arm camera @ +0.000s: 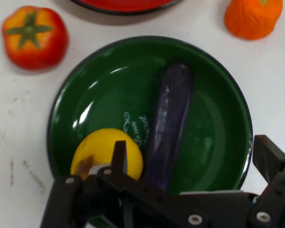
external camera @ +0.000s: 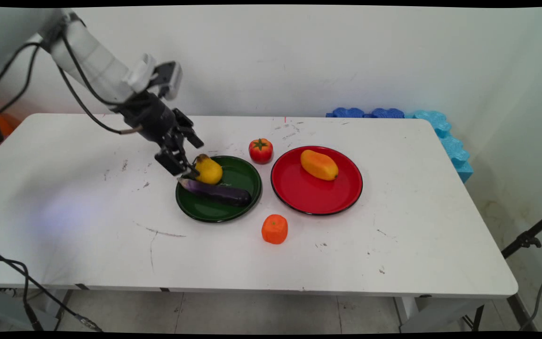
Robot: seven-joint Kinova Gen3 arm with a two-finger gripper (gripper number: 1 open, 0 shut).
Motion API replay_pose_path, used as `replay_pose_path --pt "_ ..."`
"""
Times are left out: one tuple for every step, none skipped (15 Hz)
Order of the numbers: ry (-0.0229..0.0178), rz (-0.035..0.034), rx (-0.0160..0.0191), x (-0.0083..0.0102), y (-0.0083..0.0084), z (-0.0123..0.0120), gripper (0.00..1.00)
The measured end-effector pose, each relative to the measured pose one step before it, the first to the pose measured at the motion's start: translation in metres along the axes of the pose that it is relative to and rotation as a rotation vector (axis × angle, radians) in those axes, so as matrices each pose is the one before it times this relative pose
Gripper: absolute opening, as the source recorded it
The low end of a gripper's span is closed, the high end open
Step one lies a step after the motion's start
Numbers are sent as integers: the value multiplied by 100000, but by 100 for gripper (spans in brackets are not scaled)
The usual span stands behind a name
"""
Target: Pick up the eggplant from the green plate
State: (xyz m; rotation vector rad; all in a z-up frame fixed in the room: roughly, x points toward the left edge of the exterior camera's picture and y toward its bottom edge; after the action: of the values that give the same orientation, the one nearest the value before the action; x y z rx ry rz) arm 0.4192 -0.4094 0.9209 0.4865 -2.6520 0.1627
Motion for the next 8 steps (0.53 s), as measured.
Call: replay_pose_path --pt "-929 3259 -1048 168 -103 1040 100" --pt "-895 2427 -773 129 -89 880 100" --pt "-1038 2406 -741 123 -97 983 100" --pt "-914 2258 -665 131 -115 938 100" --pt "-674 1948 -499 121 -99 770 100" --pt "-453 1423 -316 123 -105 622 100" --pt "-431 1367 -299 153 -119 603 100" --pt "-573 1726 -392 261 -177 824 100"
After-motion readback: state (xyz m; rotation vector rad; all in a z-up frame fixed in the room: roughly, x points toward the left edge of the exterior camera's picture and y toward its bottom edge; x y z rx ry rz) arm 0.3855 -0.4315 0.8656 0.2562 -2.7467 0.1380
